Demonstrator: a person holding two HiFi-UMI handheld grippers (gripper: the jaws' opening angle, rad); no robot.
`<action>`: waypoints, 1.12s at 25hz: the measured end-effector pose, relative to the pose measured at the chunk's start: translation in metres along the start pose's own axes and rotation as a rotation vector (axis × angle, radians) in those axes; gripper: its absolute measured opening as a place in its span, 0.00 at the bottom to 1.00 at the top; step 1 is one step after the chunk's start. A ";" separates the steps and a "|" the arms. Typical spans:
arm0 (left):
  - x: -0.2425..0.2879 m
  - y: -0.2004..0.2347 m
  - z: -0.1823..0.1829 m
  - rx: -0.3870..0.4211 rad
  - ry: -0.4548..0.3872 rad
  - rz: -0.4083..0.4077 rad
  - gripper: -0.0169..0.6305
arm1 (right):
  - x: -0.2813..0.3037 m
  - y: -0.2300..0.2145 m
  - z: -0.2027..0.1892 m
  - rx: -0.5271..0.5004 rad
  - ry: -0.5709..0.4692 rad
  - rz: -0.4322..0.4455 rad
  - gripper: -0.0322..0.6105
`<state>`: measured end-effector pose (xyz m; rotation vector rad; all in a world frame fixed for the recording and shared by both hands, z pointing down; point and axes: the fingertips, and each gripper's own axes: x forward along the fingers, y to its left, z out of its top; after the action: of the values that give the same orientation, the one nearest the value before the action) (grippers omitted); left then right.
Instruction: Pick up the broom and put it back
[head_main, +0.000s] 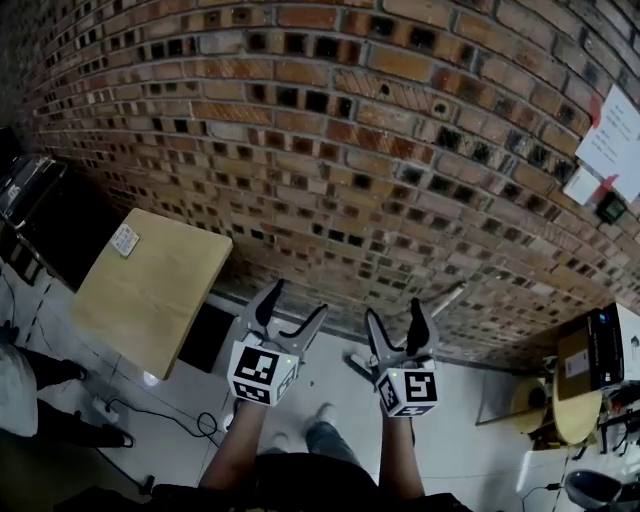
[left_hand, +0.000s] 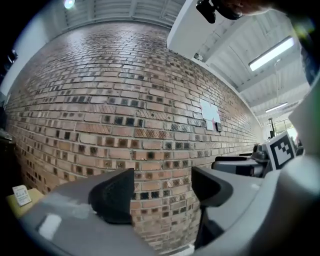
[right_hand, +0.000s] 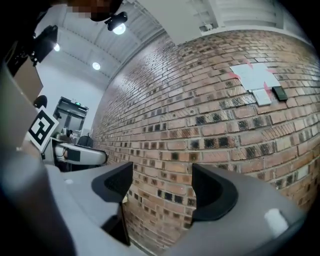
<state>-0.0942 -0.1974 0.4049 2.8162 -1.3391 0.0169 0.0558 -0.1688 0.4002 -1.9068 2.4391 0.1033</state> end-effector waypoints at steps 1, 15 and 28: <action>-0.013 -0.001 -0.002 -0.002 -0.002 -0.009 0.58 | -0.010 0.012 -0.001 -0.001 0.001 -0.007 0.62; -0.081 -0.053 -0.008 -0.015 -0.023 -0.109 0.57 | -0.121 0.052 0.001 -0.026 0.045 -0.140 0.62; -0.074 -0.085 0.014 0.053 -0.025 -0.047 0.55 | -0.120 0.012 0.021 0.031 -0.012 -0.107 0.61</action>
<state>-0.0749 -0.0868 0.3884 2.9004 -1.2964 0.0174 0.0730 -0.0484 0.3884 -2.0129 2.3117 0.0725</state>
